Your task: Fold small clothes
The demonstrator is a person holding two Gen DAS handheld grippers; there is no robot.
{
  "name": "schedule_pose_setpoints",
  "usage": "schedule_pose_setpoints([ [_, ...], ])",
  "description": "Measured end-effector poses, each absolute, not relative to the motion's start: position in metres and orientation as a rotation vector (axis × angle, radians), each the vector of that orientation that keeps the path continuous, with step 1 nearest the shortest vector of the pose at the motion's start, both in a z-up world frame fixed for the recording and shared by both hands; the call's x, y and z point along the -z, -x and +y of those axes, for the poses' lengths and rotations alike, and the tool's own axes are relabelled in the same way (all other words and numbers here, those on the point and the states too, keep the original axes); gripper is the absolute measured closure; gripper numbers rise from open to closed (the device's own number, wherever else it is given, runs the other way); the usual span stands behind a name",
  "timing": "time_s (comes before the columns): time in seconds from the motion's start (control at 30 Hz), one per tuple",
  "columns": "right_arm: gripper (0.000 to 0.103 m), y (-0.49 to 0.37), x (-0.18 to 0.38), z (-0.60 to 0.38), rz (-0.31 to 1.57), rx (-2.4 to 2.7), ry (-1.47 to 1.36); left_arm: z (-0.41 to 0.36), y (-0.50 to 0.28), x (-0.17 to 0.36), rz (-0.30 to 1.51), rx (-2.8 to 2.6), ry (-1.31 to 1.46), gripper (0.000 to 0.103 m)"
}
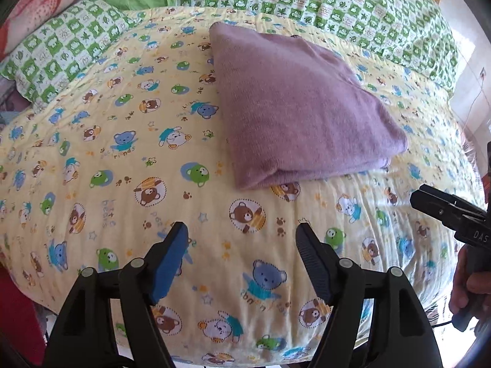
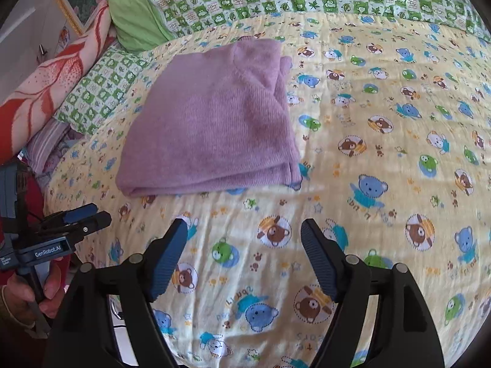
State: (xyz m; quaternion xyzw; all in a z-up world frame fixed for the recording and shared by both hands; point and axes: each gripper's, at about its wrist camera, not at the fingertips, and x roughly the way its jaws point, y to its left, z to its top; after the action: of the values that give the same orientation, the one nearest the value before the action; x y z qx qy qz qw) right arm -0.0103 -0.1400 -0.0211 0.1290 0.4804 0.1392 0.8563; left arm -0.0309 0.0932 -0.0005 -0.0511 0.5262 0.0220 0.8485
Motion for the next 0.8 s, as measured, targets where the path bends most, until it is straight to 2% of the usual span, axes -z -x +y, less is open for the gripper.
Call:
schedule_pose_setpoints([
  [0.17, 0.018, 0.018, 0.015, -0.129, 0.978, -0.314, -0.202, 0.087, 0.036, -0.012, 1.078, -0.033, 0.094, 0.027],
  [0.33, 0.006, 0.023, -0.004, -0.113, 0.918, -0.344, -0.096, 0.085, 0.033, -0.032, 1.009, -0.044, 0.097, 0.022],
  [0.63, 0.001, 0.024, -0.027, -0.111, 0.797, -0.349, -0.036, 0.082, 0.029, -0.046, 0.926, -0.045, 0.092, 0.020],
  [0.8, 0.000, 0.017, -0.017, -0.116, 0.812, -0.335, -0.055, 0.079, 0.030, -0.038, 0.914, -0.055, 0.053, 0.020],
])
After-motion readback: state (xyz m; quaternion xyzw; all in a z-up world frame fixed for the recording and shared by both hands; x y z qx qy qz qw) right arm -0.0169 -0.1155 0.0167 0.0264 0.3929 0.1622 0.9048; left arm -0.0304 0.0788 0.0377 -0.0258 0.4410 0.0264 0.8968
